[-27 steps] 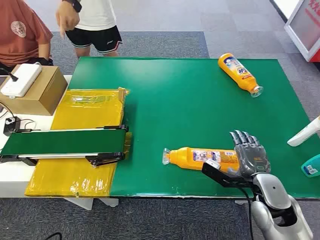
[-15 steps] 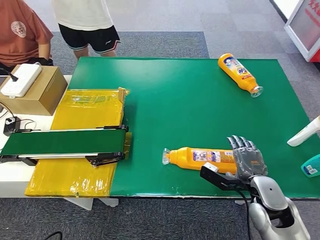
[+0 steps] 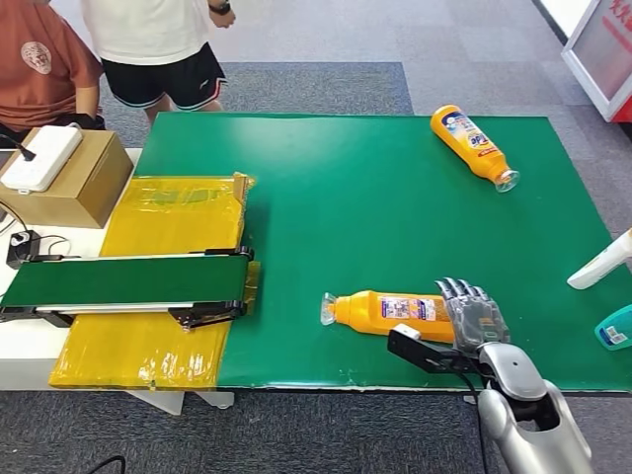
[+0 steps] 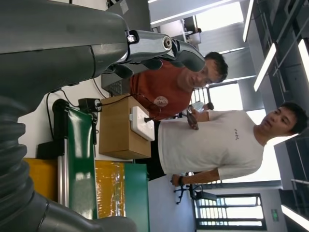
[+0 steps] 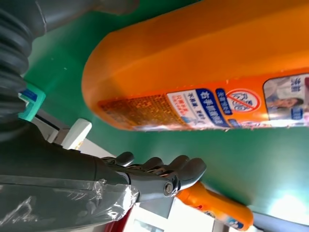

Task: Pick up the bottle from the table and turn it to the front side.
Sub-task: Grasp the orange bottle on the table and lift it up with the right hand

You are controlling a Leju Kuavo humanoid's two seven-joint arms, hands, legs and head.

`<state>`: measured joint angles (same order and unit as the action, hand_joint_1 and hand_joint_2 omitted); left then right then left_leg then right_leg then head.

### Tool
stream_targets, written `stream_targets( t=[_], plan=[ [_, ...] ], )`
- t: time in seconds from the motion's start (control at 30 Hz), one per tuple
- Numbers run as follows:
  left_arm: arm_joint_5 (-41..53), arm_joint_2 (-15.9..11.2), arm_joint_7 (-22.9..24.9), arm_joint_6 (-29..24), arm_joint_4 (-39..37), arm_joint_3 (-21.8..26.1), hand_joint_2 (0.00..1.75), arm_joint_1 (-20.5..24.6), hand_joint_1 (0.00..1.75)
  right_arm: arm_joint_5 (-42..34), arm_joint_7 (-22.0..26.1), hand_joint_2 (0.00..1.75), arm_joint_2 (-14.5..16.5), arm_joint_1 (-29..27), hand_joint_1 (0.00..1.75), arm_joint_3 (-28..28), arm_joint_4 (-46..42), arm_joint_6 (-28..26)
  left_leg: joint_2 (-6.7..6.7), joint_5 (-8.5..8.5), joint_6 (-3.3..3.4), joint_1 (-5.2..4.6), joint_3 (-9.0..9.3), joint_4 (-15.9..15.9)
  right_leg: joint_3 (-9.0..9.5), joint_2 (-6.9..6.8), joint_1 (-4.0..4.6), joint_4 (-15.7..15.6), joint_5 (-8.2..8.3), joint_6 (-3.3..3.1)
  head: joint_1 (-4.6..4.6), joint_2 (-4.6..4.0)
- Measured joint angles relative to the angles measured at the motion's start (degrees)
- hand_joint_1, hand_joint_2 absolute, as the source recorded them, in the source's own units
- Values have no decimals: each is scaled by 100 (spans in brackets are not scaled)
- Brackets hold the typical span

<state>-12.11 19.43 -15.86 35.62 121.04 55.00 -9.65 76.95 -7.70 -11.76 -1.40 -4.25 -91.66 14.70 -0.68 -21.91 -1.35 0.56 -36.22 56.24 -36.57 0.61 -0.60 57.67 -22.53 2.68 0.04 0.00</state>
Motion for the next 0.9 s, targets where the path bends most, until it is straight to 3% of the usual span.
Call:
stream_targets(
  t=[0.4, 0.43, 0.53, 0.57, 0.9],
  plan=[
    [110, -45, -97, -98, 0, -268, 175, -44, 0, 11, 123, 175, 0, 561, 0, -148, 986, -36, 1, 1, 0, 0, 3, 0, 2, 1, 1, 0, 1, 1, 0, 0],
    [116, -52, -101, -108, 0, -284, 175, -47, 0, 15, 135, 175, 0, 598, 7, -166, 1030, -37, 1, 1, 0, 0, 4, 0, 2, 1, 1, 0, 1, 0, 0, 0],
    [125, -78, -110, -138, 0, -341, 175, -65, 0, 32, 188, 175, 0, 718, 138, -240, 1170, -19, 3, -1, -3, 1, 10, 0, 5, 4, 2, 0, 1, -1, 0, 0],
    [126, -89, -115, -149, -1, -359, 175, -70, 0, 35, 209, 175, 0, 760, 175, -276, 1228, -9, 4, -3, -5, 1, 13, 0, 7, 5, 2, 0, 2, -2, 0, 0],
    [127, -186, -178, -236, -2, -469, 175, -149, 0, -42, 294, 175, -35, 1021, 175, -557, 1559, -41, 4, -1, -8, 1, 29, 0, 22, 6, 1, -1, 6, -6, 0, 0]
  ],
)
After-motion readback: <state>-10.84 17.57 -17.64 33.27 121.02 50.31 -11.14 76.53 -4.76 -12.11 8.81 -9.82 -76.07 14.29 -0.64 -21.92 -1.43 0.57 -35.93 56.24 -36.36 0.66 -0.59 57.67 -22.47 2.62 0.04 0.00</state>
